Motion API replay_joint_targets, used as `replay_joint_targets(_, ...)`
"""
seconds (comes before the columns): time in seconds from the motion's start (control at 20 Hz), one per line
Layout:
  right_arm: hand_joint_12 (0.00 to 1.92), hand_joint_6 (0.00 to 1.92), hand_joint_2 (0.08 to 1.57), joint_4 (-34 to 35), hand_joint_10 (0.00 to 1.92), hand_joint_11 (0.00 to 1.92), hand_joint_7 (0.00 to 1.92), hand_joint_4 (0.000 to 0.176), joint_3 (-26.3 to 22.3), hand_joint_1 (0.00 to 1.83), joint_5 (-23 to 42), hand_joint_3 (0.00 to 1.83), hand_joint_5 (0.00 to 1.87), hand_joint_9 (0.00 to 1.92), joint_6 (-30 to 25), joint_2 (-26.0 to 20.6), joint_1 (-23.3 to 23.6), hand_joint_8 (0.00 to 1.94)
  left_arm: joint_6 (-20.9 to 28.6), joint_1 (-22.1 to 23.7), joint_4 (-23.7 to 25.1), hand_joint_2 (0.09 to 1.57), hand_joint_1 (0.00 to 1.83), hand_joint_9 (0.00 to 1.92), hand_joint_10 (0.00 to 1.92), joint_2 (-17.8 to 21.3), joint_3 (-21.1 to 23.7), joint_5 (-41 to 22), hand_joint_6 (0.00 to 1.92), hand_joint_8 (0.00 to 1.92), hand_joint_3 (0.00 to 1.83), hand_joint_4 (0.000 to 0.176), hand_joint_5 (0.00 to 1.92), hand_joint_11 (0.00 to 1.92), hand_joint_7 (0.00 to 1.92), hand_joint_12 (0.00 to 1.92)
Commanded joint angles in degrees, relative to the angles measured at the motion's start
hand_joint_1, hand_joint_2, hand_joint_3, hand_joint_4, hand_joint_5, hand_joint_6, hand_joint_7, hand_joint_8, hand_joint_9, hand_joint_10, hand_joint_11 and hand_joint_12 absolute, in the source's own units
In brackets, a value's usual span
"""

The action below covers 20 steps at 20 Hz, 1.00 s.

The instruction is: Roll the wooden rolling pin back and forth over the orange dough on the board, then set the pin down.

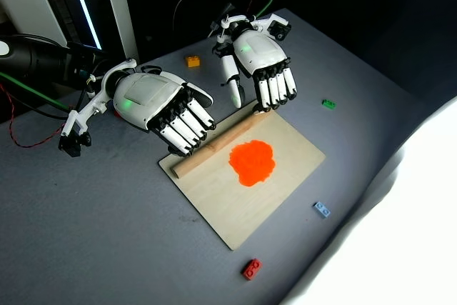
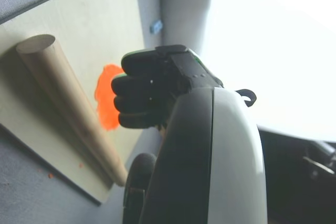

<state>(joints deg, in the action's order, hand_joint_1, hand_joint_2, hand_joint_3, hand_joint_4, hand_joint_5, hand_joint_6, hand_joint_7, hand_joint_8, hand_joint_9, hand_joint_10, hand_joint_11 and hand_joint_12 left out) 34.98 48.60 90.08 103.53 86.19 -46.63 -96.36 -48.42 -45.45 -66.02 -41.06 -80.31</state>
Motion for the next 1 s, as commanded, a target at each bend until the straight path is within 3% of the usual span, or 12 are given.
replay_joint_targets(0.0,0.00,0.00,1.51,-4.92,0.00,0.00,0.00,0.000,0.05,0.00,4.57,0.20,0.00,0.00,-0.22,-0.08,0.29,0.00,-0.14,0.17,3.20,1.53,0.00,0.00,0.00,0.28,-0.18,-4.85,0.00,0.00,0.05,0.000,0.00,0.00,0.00,0.00)
replay_joint_targets(0.2,0.00,0.00,1.53,-2.73,0.00,0.00,0.00,0.000,0.05,0.00,3.98,0.13,0.00,0.00,-0.55,-0.08,0.26,0.00,-0.10,-0.47,1.75,1.54,0.00,0.00,0.00,0.55,0.55,-3.87,0.00,0.00,0.04,0.000,0.00,0.00,0.00,0.00)
replay_joint_targets(0.4,0.00,0.00,1.52,-0.31,0.00,0.00,0.00,0.000,0.37,0.00,2.30,0.12,0.00,0.00,-2.17,-0.02,0.55,0.00,-0.98,-0.99,1.42,1.54,0.00,0.00,0.00,0.59,0.43,0.88,0.00,0.00,0.03,0.000,0.00,0.00,0.00,0.00)
replay_joint_targets(0.65,0.00,0.00,1.52,1.99,0.00,0.00,0.00,0.000,1.64,0.00,0.86,0.11,0.00,0.00,-2.27,0.86,1.20,0.00,-0.72,-1.92,1.35,1.53,0.00,0.00,0.00,-0.67,-0.71,1.29,0.00,0.00,0.02,0.000,0.00,0.00,0.00,0.00)
replay_joint_targets(0.95,0.00,0.00,1.41,2.09,0.00,0.00,0.00,0.000,3.77,0.00,-0.19,0.05,0.00,0.00,-4.35,3.01,1.06,0.00,1.65,-2.53,0.87,1.46,0.00,0.00,0.00,-2.74,-3.01,5.07,0.00,0.00,0.00,0.000,0.00,0.00,0.00,0.00)
